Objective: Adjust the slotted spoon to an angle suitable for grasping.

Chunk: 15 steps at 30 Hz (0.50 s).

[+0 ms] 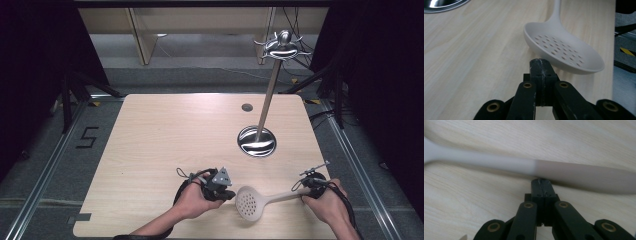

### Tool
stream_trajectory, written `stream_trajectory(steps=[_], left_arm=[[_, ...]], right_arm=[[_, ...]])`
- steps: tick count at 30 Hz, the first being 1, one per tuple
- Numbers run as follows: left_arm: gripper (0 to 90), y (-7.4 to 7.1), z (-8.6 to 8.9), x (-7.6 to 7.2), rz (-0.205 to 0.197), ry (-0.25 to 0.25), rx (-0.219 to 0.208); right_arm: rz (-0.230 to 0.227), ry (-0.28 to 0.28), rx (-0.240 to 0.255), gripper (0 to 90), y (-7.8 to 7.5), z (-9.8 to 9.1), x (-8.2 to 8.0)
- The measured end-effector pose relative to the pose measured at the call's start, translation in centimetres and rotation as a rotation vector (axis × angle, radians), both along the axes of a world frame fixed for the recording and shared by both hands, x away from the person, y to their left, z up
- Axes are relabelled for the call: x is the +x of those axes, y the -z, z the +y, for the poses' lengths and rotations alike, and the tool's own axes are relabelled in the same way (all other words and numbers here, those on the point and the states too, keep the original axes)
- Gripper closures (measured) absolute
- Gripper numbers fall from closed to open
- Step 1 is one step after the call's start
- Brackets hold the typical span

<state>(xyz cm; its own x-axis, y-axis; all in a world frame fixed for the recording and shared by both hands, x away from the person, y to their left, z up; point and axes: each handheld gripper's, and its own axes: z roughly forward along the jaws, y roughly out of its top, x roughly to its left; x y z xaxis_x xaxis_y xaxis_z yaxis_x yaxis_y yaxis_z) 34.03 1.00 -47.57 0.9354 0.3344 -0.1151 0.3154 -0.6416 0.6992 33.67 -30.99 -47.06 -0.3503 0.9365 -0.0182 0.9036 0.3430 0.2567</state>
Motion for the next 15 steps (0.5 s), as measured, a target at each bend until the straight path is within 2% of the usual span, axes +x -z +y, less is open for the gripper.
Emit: stream_trajectory(steps=[1,3,4,5,7,8,11,12,13,14,15], left_arm=[[89.2,-0.1,-0.1,-0.2,-0.01,0.012,0.004],[89.2,-0.1,-0.3,-0.4,-0.013,0.027,0.003],[89.2,0.0,-0.6,-0.9,0.004,0.022,-0.007],[89.2,0.0,-0.8,-1.1,-0.001,0.048,0.005],[89.2,0.0,-1.2,-1.5,0.002,0.062,0.011],[89.2,0.0,-1.2,-1.5,0.002,0.062,0.011],[89.2,0.1,-1.8,-2.0,0.008,0.071,0.008],[89.2,0.3,-2.0,-2.2,0.021,0.066,-0.008],[89.1,0.4,-2.2,-2.3,0.024,0.071,-0.013],[89.1,0.5,-2.5,-2.4,0.017,0.08,-0.015],[89.1,0.4,-2.6,-2.5,0.03,0.081,-0.018]], right_arm=[[0.013,0.008,0.015,90.0,-0.1,0.3,0.0],[0.008,0.002,-0.008,90.0,0.0,0.8,0.1],[-0.002,-0.023,-0.028,90.0,0.1,0.9,0.2],[-0.001,-0.039,-0.031,90.0,0.0,1.1,0.2],[0.001,-0.048,-0.025,90.0,0.0,1.6,0.3],[-0.014,-0.048,-0.046,90.0,0.1,1.7,0.4],[-0.015,-0.041,-0.051,90.0,0.2,1.9,0.4],[-0.007,-0.049,-0.034,90.0,0.2,2.0,0.4],[-0.008,-0.025,-0.019,90.0,0.2,2.2,0.2],[-0.011,-0.052,-0.031,90.0,0.1,1.9,0.3],[0.001,-0.04,-0.007,90.0,0.0,2.0,0.2]])
